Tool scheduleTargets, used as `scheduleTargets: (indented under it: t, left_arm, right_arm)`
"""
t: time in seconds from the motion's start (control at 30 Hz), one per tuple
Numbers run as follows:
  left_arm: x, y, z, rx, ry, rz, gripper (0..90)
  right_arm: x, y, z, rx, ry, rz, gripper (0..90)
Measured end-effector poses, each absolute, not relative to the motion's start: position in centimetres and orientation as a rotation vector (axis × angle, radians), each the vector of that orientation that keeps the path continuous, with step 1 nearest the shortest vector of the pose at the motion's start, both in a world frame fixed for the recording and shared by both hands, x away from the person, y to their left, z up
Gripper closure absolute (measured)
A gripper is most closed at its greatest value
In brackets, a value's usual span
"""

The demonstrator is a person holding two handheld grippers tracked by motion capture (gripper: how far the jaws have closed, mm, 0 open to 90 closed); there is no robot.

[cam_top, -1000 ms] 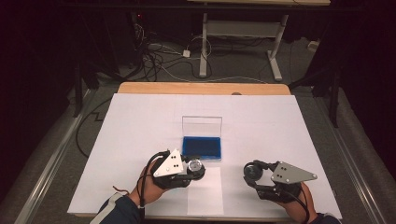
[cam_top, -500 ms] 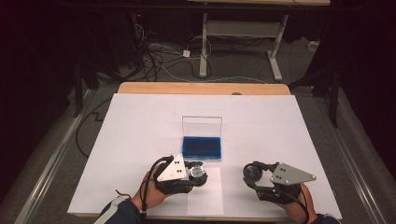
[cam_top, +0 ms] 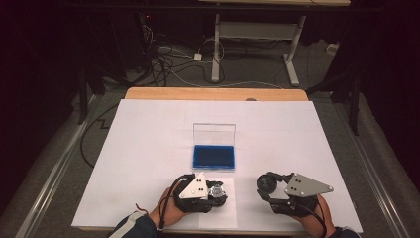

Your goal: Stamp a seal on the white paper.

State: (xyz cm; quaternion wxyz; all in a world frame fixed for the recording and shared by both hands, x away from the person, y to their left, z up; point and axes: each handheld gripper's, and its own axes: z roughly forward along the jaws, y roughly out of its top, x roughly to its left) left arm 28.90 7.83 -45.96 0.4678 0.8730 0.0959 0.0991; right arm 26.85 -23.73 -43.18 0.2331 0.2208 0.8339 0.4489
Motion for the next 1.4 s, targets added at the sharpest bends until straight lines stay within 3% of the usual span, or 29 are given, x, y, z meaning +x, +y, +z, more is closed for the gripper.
scheduleTargets:
  t: [1.4]
  left_arm:
    - [29.6, 7.6, -47.7, 2.182, 0.231, 0.221, 54.3]
  right_arm:
    - [26.9, -23.7, -43.2, 0.602, 2.297, 1.224, 38.1]
